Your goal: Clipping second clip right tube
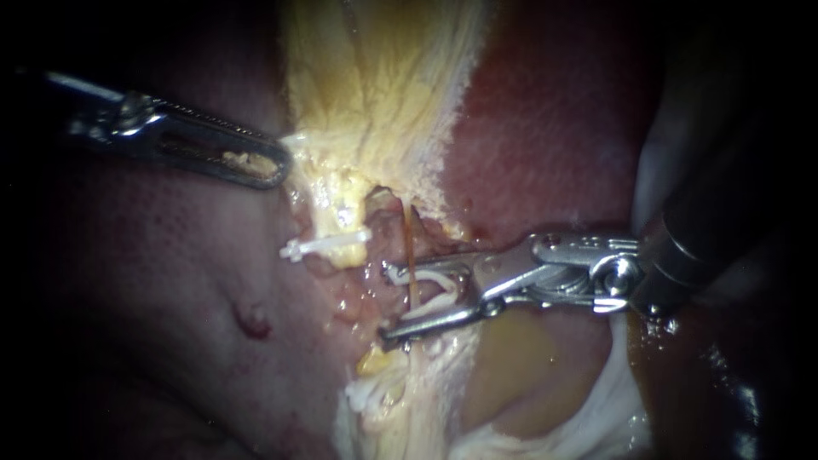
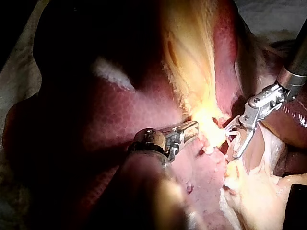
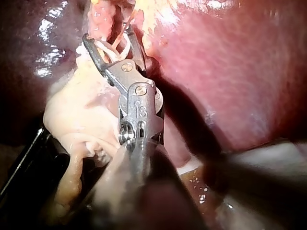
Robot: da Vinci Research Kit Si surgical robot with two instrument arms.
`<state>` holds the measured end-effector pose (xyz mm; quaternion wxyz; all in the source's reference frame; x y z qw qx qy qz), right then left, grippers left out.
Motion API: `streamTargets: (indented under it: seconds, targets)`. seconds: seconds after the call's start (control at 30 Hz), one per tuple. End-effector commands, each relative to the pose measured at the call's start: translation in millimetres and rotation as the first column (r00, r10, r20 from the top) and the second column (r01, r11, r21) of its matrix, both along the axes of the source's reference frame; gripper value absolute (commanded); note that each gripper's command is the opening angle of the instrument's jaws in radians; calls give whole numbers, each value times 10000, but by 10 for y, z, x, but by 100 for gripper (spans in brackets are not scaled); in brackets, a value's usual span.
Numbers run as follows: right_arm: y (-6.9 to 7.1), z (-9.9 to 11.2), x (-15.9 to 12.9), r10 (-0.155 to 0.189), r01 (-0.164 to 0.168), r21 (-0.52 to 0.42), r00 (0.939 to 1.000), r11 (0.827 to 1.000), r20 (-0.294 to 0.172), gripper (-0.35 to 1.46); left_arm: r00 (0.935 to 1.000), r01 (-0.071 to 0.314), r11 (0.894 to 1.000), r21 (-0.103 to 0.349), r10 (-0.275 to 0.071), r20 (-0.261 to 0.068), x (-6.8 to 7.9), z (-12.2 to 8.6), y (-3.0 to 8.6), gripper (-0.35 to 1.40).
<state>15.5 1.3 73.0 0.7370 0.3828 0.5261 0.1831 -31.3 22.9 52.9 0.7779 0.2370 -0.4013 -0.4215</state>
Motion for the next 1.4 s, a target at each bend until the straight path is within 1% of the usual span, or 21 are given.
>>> streamTargets:
  seconds: [0.03, 0.1, 0.17, 0.27, 0.33, 0.47, 0.57, 0.67, 0.87, 1.13, 1.27, 1.4]
  targets:
    - [0, -1, -1, 86, -85, 52, 9999, 9999, -60, 50, 10000, 3, 10000, 4, -3, -4, 0, 0, 0, -35]
    - [0, -3, -1, 193, -191, 131, 9996, 9997, -192, 50, 10000, 3, 10000, 4, -3, -4, 0, 0, 0, -35]
    - [-1, -7, -1, 153, -145, 192, 9991, 9997, -388, 50, 10000, 2, 10000, 3, -2, -3, 0, 0, 0, -35]
    - [-3, -20, -1, 27, 1, 380, 9974, 9993, -724, 50, 10000, 0, 10000, 3, 0, -2, 1, 0, 0, -35]
    - [-5, -30, 1, -4, 58, 513, 9945, 9987, -1047, 50, 10000, -2, 10000, 3, 2, -1, 1, 0, 0, -35]
    - [-6, -52, 6, 51, 81, 781, 9860, 9969, -1667, 50, 10000, -4, 10000, 4, 4, 1, 1, 0, 0, -35]
    - [-5, -64, 9, 141, 31, 904, 9819, 9959, -1891, 49, 10000, -4, 10000, 3, 4, 0, 1, 1, 0, -35]
    - [-5, -69, 10, 143, 41, 927, 9804, 9957, -1964, 49, 10000, -4, 10000, 3, 4, 0, 1, 1, 0, -35]
    - [-4, -67, 10, 147, 36, 927, 9805, 9957, -1962, 49, 10000, -3, 10000, 4, 3, 0, 1, 1, 1, -35]
    - [-5, -66, 5, 178, 58, 1258, 9825, 9920, -1856, 45, 10000, -4, 10000, 4, 4, 1, 1, 1, 1, -35]
    - [-4, -65, 2, 172, 65, 1259, 9824, 9920, -1859, 37, 10000, -4, 10000, 3, 4, 0, 1, 2, 1, -35]
    - [-3, -63, -3, 172, 70, 1267, 9818, 9919, -1892, 22, 10000, -4, 10000, 0, 4, 0, 1, 3, 1, -35]
